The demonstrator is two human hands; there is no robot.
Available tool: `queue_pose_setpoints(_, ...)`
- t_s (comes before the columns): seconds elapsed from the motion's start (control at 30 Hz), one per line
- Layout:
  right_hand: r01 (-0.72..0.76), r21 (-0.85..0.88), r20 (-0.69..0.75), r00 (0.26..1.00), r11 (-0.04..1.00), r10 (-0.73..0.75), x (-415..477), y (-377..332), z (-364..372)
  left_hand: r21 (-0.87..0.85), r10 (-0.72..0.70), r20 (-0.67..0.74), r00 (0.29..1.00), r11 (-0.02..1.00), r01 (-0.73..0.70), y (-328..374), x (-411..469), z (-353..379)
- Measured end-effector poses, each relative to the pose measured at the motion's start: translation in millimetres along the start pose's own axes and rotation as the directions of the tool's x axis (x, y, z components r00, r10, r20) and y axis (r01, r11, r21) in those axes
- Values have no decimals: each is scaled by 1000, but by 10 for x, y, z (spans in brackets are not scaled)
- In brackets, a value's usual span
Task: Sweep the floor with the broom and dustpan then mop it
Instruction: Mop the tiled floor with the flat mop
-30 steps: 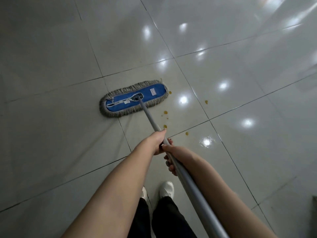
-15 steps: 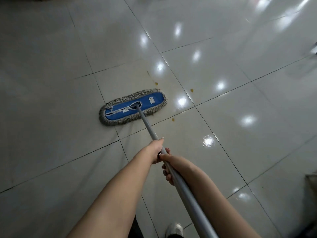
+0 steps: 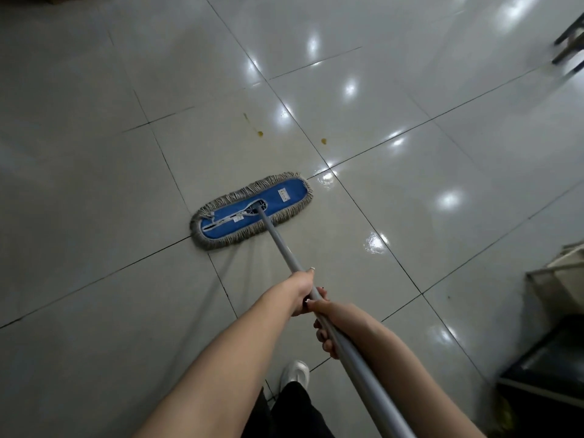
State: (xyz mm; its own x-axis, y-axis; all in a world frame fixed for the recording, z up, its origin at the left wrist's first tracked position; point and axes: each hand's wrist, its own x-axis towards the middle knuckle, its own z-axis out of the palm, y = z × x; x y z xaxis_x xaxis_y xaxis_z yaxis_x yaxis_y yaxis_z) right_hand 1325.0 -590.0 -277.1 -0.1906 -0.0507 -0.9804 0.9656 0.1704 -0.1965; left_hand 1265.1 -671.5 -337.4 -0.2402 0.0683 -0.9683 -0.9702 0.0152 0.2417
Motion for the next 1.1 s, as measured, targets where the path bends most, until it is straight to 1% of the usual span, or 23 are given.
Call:
queue_pose_setpoints(0.1,1,2,0,1000,1000,-1,-11,105,-75,23,-9,0,1000,1000,9,-64,-56,102)
queue_pose_setpoints(0.23,24,-13,9,1000,1000,-24,51,71,-60,37,-14,-3,1000,999,14,-22,-29,94)
queue_pose_setpoints(0.4,13,-90,-2,1000,996,-13,145,-153,-29,52,-59,0,998,997,59,152,85,-11)
queue_pose_setpoints(0.6,-12,-138,2,1000,990,12,240,-511,-15,9,-66,42,997,998,66,454,247,-128)
queue_pose_setpoints(0.7,-18,-137,8,1000,990,19,316,-750,18,46,-58,38,998,997,56,671,346,-214)
queue_pose_setpoints(0.93,-25,-121,10,1000,992,26,621,-1523,95,47,-23,49,999,999,21,1415,703,-473)
queue_pose_setpoints(1.1,-4,-86,6,1000,996,4,938,-2455,215,62,-17,62,998,998,13,2318,1062,-793)
